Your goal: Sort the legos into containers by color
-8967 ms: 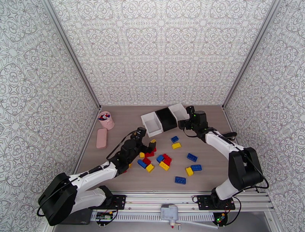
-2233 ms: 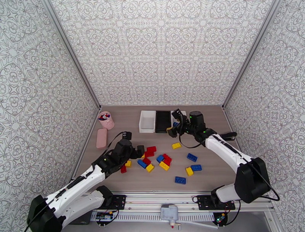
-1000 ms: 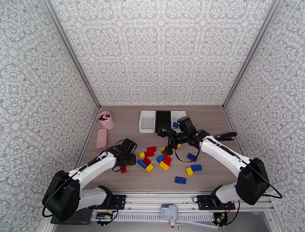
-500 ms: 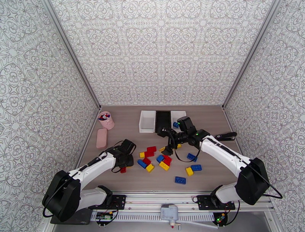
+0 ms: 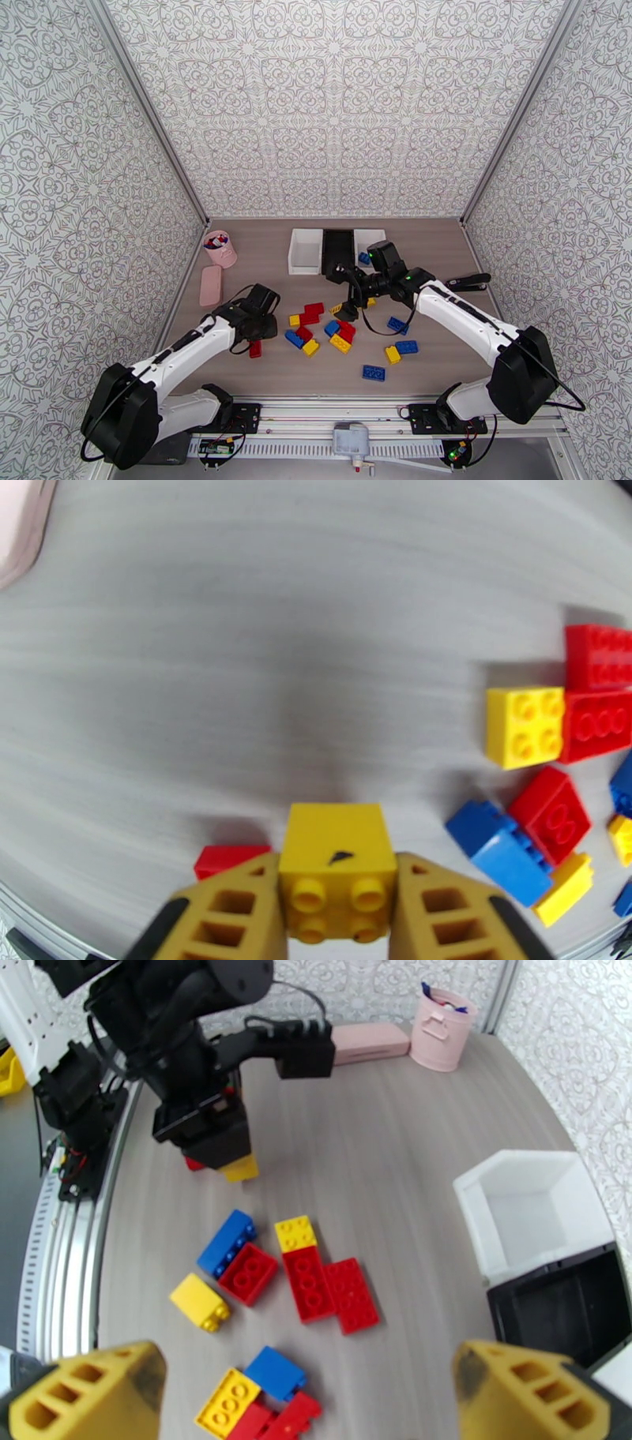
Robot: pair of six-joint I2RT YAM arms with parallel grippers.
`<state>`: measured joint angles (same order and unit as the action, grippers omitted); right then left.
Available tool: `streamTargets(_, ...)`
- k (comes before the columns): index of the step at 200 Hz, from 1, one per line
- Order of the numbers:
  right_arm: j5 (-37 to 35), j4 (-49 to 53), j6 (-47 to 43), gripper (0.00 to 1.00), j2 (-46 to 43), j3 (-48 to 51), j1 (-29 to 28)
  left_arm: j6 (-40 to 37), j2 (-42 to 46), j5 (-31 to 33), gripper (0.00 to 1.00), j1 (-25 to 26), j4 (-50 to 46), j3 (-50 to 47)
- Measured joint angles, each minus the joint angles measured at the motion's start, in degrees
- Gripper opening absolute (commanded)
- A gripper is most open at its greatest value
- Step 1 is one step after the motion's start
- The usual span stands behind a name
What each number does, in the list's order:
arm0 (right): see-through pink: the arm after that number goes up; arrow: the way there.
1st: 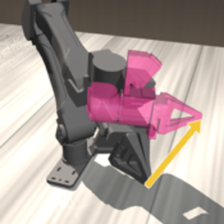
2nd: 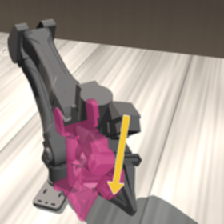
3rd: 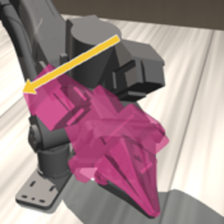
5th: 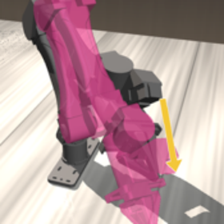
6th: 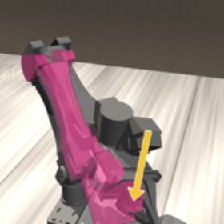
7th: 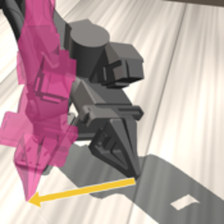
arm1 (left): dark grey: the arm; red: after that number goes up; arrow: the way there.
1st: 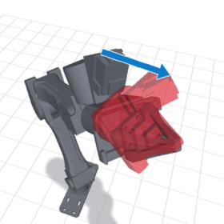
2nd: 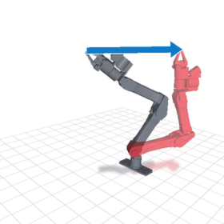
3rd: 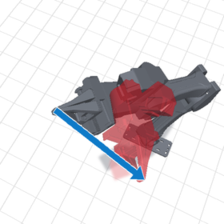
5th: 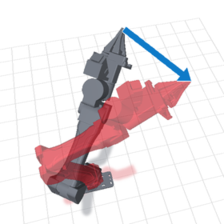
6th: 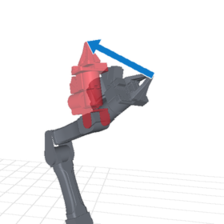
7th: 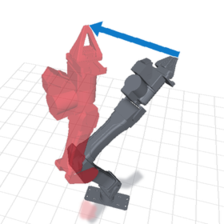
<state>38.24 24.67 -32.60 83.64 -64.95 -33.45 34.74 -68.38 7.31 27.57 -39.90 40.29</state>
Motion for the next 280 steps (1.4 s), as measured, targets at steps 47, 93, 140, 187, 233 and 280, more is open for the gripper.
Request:
streamTargets(47, -4.31, -6.91, 3.89, 0.99, -1.79, 2.43, 0.13, -0.42, -0.11, -1.79, 0.27, 0.0, 10.16, 2.58)
streamTargets(93, -8.96, -18.82, 12.66, 0.99, -3.67, 7.82, 1.6, -3.78, -6.54, -1.75, 0.26, -0.37, 25.97, 9.6)
streamTargets(140, -11.54, -26.56, 18.49, 1.0, -3.8, 9.84, 2.08, -8.46, -18.29, -1.75, 0.26, -2.71, 38.36, 18.62)
streamTargets(187, -11.67, -31.23, 22.99, 0.99, -3.8, 12.02, 2.08, -9.77, -30.36, -3.67, 0.26, -5.84, 42.84, 28.13)
streamTargets(233, -12.35, -32.35, 24.33, 1.0, -3.8, 12.11, 2.1, -10.45, -41.2, -5.77, 0.26, -6.86, 43.15, 36.61)
streamTargets(280, -14.62, -32.48, 24.74, 1.0, -3.8, 12.15, 2.69, -10.8, -47.23, -7.56, 0.3, -7.76, 43.1, 40.48)
